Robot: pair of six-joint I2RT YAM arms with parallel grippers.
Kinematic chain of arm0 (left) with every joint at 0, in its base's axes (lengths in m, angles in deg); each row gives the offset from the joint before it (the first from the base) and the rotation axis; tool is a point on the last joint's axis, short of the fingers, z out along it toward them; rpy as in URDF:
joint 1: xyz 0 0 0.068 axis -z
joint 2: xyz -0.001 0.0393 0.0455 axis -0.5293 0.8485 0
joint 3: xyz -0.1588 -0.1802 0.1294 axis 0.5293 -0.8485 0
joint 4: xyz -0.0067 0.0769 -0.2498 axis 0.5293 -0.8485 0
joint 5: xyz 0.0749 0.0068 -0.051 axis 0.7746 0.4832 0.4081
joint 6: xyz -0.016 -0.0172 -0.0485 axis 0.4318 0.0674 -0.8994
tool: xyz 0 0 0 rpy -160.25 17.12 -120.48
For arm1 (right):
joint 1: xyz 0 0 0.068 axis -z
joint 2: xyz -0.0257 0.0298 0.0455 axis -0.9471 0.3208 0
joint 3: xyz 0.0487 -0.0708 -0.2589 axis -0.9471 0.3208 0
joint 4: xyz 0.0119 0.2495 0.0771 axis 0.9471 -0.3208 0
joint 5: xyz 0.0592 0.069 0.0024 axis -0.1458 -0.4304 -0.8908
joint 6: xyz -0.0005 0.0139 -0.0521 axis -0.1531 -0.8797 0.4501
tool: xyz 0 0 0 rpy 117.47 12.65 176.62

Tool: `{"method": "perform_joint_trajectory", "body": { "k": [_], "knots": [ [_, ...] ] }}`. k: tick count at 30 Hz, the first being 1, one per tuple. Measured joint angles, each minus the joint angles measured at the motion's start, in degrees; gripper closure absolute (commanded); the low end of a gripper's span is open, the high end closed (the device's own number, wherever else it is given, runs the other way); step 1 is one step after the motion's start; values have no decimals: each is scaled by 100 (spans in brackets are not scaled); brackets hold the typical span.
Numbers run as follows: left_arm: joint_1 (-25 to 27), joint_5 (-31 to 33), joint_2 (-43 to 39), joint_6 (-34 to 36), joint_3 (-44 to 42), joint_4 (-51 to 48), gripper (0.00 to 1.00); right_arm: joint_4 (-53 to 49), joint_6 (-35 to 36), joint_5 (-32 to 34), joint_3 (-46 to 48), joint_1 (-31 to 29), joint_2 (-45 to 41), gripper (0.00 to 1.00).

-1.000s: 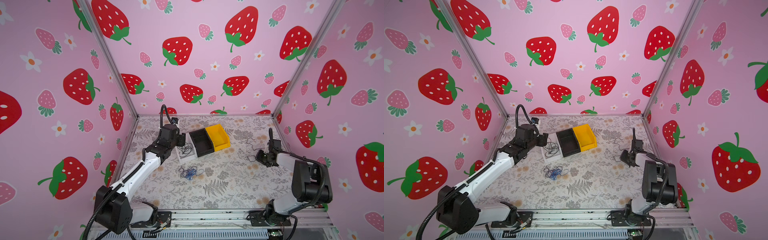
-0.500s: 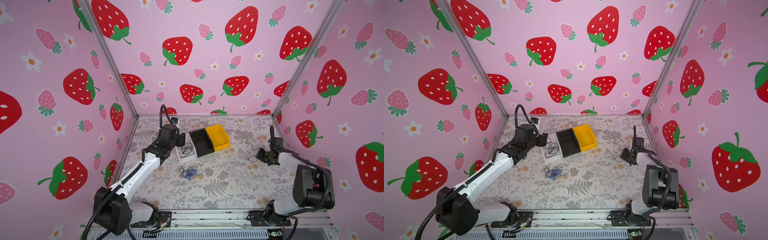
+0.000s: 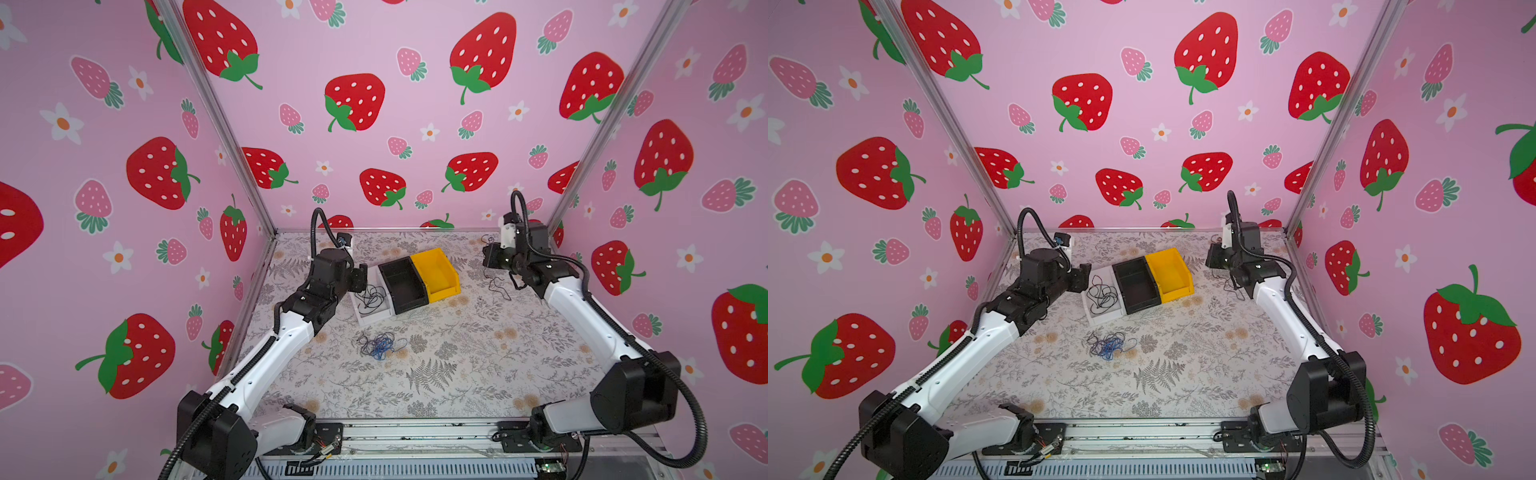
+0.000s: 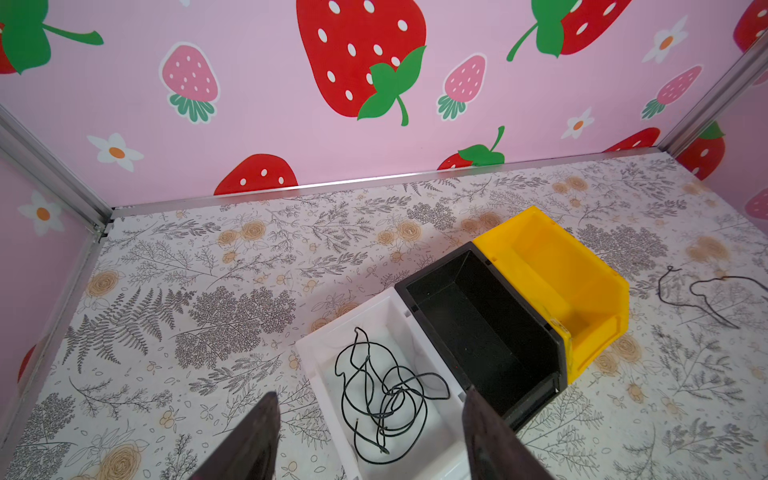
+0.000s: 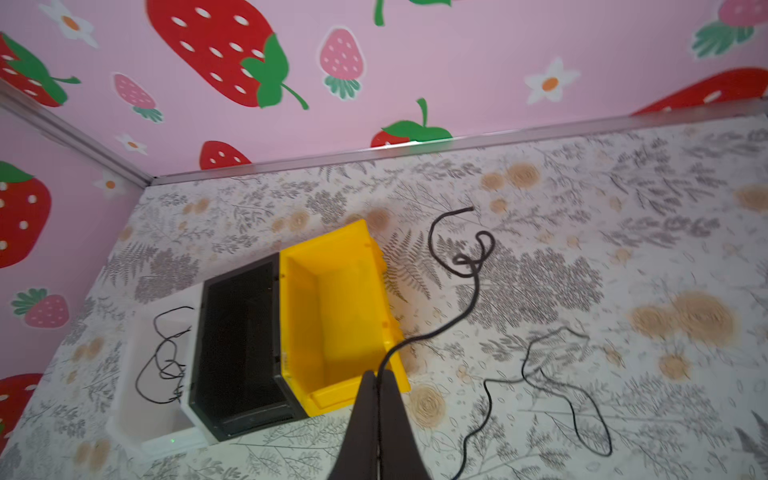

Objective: Untangle the cables

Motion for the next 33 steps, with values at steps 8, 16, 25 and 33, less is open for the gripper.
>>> {"method": "perform_joint_trajectory", "body": {
  "k": [8,16,25,33],
  "knots": [
    [-2,-415,-350,203,-275,247,29,-15,540,98,-1932,-1049,586,100],
    [127,-1971,-837,726,-1303,1434,19,-107,1060,28,-3613,-1836,1309,100],
    [828,-2492,-72,1154,-1443,2638,17,-400,1281,-122,-4889,-2542,2107,100],
    [844,-1506,894,1049,-1447,3947,16,-385,1294,-264,-5042,-2817,2135,100]
  ]
}}
